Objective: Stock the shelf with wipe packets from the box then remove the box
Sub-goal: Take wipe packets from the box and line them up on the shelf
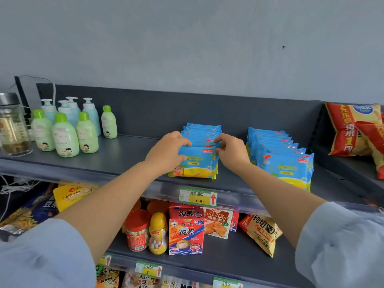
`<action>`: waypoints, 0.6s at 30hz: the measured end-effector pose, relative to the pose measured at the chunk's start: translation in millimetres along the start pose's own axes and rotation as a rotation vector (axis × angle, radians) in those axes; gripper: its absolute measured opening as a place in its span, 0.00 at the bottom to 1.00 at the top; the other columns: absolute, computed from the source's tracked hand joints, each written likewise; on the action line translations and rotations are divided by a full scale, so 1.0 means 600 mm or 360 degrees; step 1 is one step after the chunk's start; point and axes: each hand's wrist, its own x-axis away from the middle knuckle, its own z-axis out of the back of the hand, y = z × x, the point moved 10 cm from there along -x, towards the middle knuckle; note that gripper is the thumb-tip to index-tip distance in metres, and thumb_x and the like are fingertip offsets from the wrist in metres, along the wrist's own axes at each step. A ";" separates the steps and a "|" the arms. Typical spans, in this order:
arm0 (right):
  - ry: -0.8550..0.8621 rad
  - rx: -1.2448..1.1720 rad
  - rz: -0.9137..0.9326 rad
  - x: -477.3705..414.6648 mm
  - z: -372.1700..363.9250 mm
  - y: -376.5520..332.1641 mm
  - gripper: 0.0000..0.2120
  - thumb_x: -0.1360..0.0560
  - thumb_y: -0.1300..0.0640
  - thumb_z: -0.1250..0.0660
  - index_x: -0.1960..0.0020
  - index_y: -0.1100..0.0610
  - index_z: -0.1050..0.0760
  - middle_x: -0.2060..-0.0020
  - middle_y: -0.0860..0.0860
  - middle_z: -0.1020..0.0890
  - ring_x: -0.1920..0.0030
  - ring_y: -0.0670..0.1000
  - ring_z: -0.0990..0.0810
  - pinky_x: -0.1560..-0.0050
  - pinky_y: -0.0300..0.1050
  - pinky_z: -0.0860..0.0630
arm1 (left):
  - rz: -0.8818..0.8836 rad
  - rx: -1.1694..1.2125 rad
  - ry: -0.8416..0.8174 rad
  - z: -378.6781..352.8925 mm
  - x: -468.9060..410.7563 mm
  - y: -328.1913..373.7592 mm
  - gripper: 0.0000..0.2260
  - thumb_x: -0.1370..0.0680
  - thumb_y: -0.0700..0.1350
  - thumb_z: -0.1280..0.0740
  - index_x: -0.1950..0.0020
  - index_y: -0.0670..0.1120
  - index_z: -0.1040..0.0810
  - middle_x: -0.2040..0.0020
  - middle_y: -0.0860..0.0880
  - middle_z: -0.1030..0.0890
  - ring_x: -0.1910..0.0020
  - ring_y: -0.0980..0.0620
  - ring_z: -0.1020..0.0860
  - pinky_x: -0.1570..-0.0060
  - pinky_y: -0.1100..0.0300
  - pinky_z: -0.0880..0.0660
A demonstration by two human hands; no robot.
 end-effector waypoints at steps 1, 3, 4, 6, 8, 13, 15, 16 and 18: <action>0.0002 0.0007 -0.0008 -0.001 0.000 0.002 0.12 0.24 0.65 0.36 0.41 0.56 0.24 0.53 0.52 0.21 0.56 0.49 0.24 0.62 0.38 0.28 | -0.0030 -0.0039 -0.0069 -0.010 -0.001 0.003 0.24 0.26 0.41 0.29 0.31 0.50 0.28 0.38 0.52 0.30 0.38 0.53 0.32 0.41 0.54 0.29; 0.0000 0.0012 -0.0020 -0.001 0.001 0.003 0.14 0.24 0.68 0.38 0.41 0.56 0.24 0.50 0.53 0.20 0.55 0.49 0.24 0.60 0.39 0.28 | -0.0069 -0.0143 -0.0185 -0.028 -0.001 0.004 0.29 0.27 0.41 0.29 0.28 0.51 0.33 0.36 0.52 0.32 0.35 0.53 0.35 0.39 0.52 0.29; 0.0000 0.0016 -0.0025 -0.001 0.001 0.004 0.15 0.24 0.68 0.38 0.41 0.56 0.24 0.49 0.53 0.20 0.54 0.49 0.24 0.60 0.38 0.28 | -0.0079 -0.0187 -0.0194 -0.030 -0.001 0.005 0.30 0.26 0.41 0.29 0.27 0.51 0.34 0.36 0.52 0.32 0.34 0.53 0.36 0.39 0.52 0.29; -0.0006 0.0011 -0.0034 -0.002 0.001 0.005 0.16 0.24 0.69 0.38 0.41 0.56 0.24 0.48 0.53 0.20 0.53 0.48 0.25 0.63 0.34 0.30 | -0.0097 -0.0275 -0.0151 -0.029 -0.002 0.007 0.29 0.26 0.40 0.30 0.27 0.50 0.35 0.35 0.51 0.32 0.35 0.53 0.35 0.40 0.52 0.28; -0.0012 0.0002 -0.0048 -0.003 -0.001 0.007 0.16 0.24 0.69 0.39 0.40 0.56 0.24 0.47 0.53 0.20 0.53 0.47 0.25 0.66 0.31 0.31 | -0.0100 -0.0356 -0.0088 -0.027 -0.002 0.010 0.28 0.26 0.39 0.30 0.28 0.50 0.35 0.37 0.50 0.32 0.37 0.51 0.34 0.44 0.52 0.26; 0.0002 -0.0003 -0.0070 0.000 -0.007 0.009 0.17 0.23 0.70 0.39 0.38 0.56 0.26 0.44 0.53 0.21 0.50 0.47 0.24 0.61 0.33 0.27 | -0.0124 -0.0572 0.0020 -0.026 -0.001 0.020 0.26 0.25 0.40 0.31 0.29 0.47 0.34 0.37 0.48 0.32 0.40 0.49 0.32 0.48 0.54 0.26; 0.0003 0.0017 -0.0069 0.002 -0.008 0.008 0.17 0.23 0.69 0.39 0.37 0.55 0.26 0.42 0.53 0.22 0.48 0.48 0.23 0.57 0.37 0.24 | -0.0134 -0.0641 0.0056 -0.027 -0.001 0.022 0.26 0.25 0.40 0.31 0.30 0.47 0.35 0.36 0.47 0.32 0.40 0.49 0.32 0.49 0.56 0.28; 0.0003 0.0030 -0.0071 0.003 -0.009 0.007 0.18 0.23 0.69 0.39 0.36 0.55 0.27 0.41 0.53 0.22 0.46 0.49 0.23 0.55 0.39 0.22 | -0.0141 -0.0662 0.0071 -0.028 -0.001 0.023 0.26 0.25 0.40 0.32 0.29 0.47 0.35 0.36 0.47 0.32 0.40 0.49 0.32 0.49 0.56 0.29; 0.0002 0.0074 -0.0065 0.005 -0.009 0.004 0.18 0.22 0.68 0.39 0.35 0.55 0.28 0.40 0.53 0.23 0.44 0.51 0.23 0.51 0.43 0.20 | -0.0154 -0.0690 0.0091 -0.029 -0.001 0.024 0.26 0.25 0.40 0.32 0.29 0.47 0.36 0.36 0.47 0.32 0.39 0.49 0.32 0.48 0.56 0.30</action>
